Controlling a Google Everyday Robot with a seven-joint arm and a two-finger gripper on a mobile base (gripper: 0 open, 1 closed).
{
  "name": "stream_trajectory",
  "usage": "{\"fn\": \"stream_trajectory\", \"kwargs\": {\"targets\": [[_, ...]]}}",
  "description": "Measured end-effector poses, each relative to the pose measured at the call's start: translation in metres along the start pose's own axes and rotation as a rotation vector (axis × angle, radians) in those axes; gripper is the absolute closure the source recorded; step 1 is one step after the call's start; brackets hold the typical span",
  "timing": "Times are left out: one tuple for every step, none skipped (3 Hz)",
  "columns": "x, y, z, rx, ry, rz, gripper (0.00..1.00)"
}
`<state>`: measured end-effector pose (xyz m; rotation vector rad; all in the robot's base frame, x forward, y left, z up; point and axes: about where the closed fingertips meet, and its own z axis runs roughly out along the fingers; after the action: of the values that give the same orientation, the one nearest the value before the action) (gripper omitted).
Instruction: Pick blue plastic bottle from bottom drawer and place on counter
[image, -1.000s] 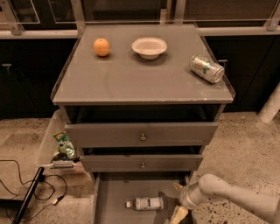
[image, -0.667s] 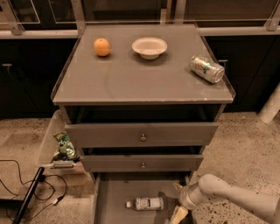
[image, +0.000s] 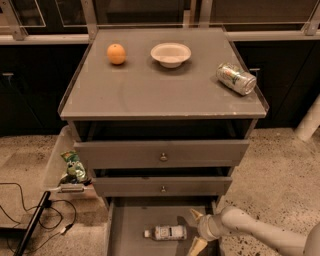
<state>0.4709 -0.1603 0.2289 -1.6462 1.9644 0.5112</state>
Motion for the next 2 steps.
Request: {"fn": "stream_trajectory", "kwargs": {"targets": [[0.002, -0.006, 0.031, 0.004, -0.054, -0.087, 0.00], [0.004, -0.014, 0.062, -0.028, -0.103, -0.150, 0.00]]}}
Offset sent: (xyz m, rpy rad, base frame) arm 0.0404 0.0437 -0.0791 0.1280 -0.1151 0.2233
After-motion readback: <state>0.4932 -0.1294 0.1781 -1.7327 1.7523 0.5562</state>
